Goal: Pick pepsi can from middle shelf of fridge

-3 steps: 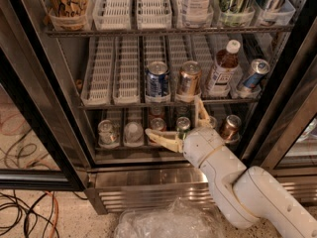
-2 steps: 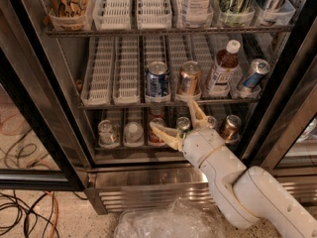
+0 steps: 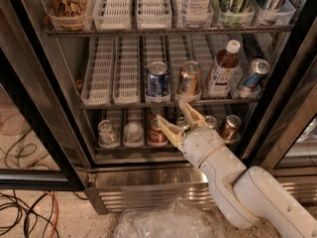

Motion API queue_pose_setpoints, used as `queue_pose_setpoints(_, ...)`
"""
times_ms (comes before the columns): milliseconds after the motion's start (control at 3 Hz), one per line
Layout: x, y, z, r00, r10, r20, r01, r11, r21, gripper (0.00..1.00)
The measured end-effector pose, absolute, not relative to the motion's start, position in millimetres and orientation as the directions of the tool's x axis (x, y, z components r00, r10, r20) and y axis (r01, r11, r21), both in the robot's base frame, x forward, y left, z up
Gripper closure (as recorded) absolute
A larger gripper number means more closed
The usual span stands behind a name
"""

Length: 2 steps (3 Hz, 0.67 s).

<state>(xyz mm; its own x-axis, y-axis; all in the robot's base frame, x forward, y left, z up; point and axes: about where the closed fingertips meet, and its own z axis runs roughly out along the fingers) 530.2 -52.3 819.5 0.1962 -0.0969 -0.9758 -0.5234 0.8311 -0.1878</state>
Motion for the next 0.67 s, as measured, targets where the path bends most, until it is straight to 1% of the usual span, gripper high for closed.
queue_pose_setpoints(333, 530.2, -52.1, 819.6, 0.196, -0.097, -0.976, -0.524, 0.831, -0.188, 0.3)
queue_pose_setpoints(667, 530.8, -49.8, 819.1, 0.195, -0.1, -0.976, -0.528, 0.827, -0.191, 0.41)
